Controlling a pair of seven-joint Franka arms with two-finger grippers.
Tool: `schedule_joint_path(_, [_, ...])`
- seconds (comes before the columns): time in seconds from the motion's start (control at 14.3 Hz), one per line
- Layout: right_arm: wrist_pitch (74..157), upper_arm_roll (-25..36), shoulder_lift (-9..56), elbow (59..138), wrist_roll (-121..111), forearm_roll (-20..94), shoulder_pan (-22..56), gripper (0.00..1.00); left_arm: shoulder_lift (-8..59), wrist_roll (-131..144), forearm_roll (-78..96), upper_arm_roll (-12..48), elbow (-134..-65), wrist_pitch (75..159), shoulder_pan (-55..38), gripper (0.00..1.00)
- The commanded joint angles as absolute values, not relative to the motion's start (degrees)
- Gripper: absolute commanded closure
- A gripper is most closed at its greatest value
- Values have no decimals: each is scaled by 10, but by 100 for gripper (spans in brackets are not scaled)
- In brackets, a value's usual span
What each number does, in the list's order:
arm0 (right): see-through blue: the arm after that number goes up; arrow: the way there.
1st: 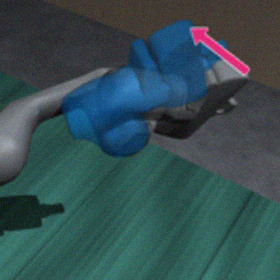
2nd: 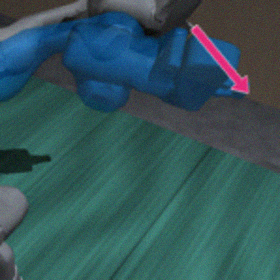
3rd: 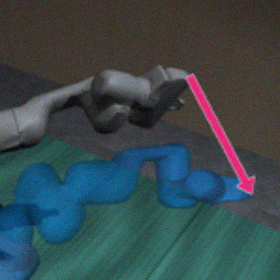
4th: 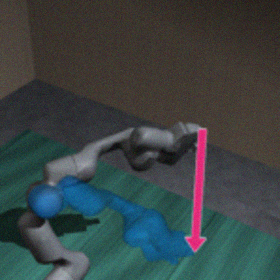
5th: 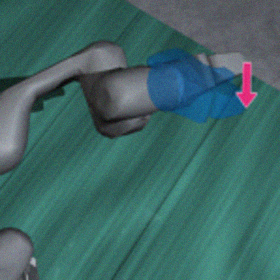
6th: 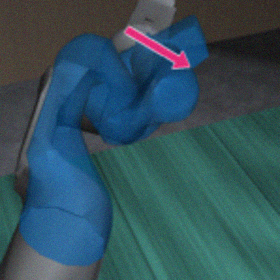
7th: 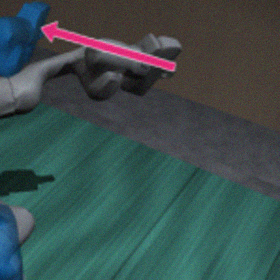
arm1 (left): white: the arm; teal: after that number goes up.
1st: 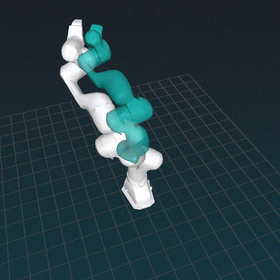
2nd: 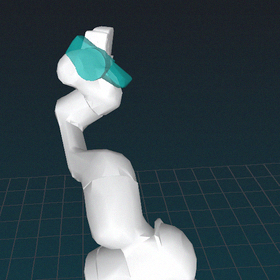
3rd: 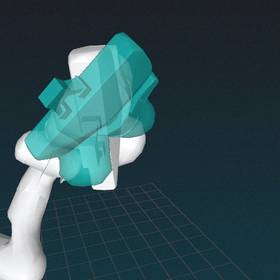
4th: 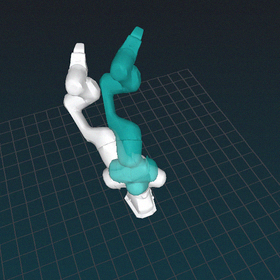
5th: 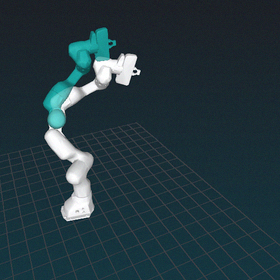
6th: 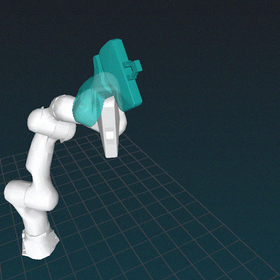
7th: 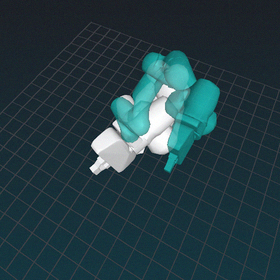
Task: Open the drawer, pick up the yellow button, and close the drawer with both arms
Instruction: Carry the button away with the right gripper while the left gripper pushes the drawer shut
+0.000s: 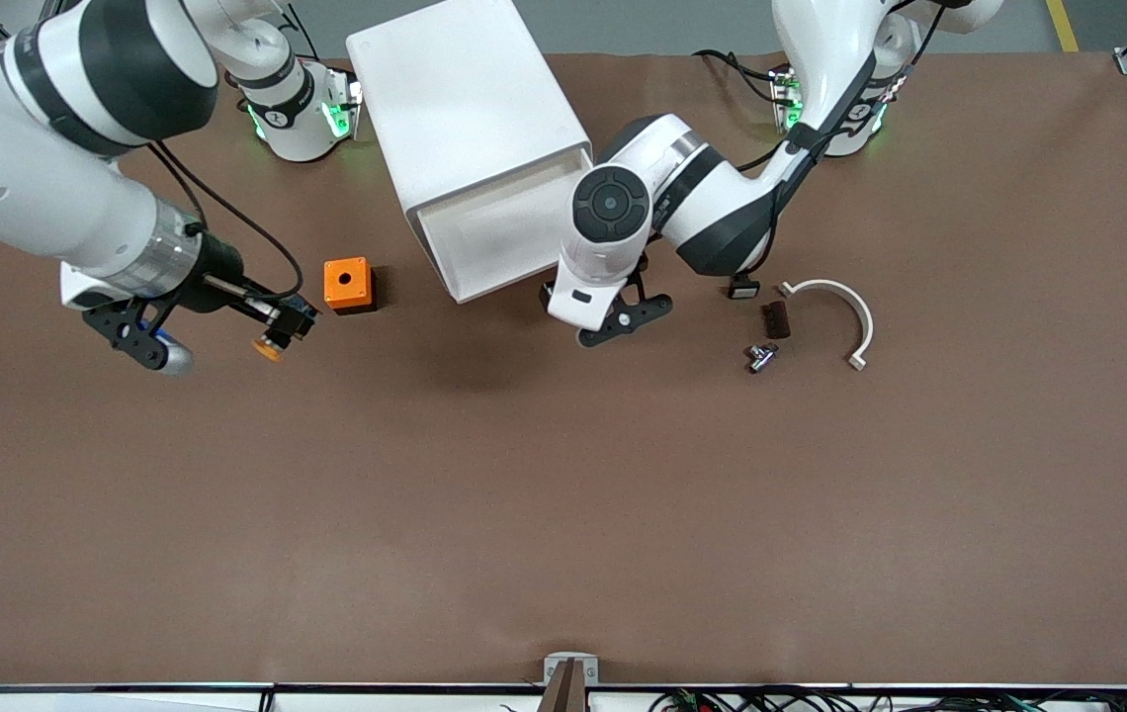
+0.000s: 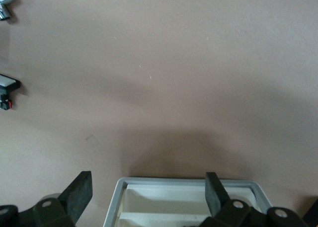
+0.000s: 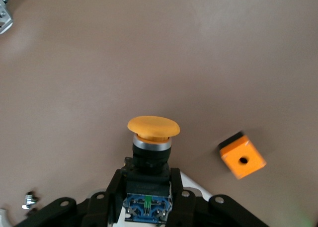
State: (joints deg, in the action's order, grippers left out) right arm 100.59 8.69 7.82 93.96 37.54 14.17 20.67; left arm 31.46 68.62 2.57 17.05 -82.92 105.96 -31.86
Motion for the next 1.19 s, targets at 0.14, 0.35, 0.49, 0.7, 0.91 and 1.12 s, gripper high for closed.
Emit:
schedule_joint_path(0.14, [1001,77,107,935,259,86,154,100,303,699,18,177,-849,1069,-340,0])
schedule_joint_path(0.35, [1014,77,133,935,166,75,104,100,304,707,23,178,-848,1069,-358,0])
schedule_joint_path(0.49, [1024,77,147,936,108,75,72,100,305,719,36,178,-849,1069,-365,0])
schedule_joint_path(0.7, [1049,77,173,937,6,73,19,100,310,740,44,178,-850,1068,-382,0])
schedule_joint_path(0.91, [1089,77,209,937,-79,73,-26,100,314,748,75,178,-850,1069,-396,0])
schedule_joint_path(1.12, [1128,76,249,937,-128,74,-52,100,318,763,105,178,-850,1069,-400,0])
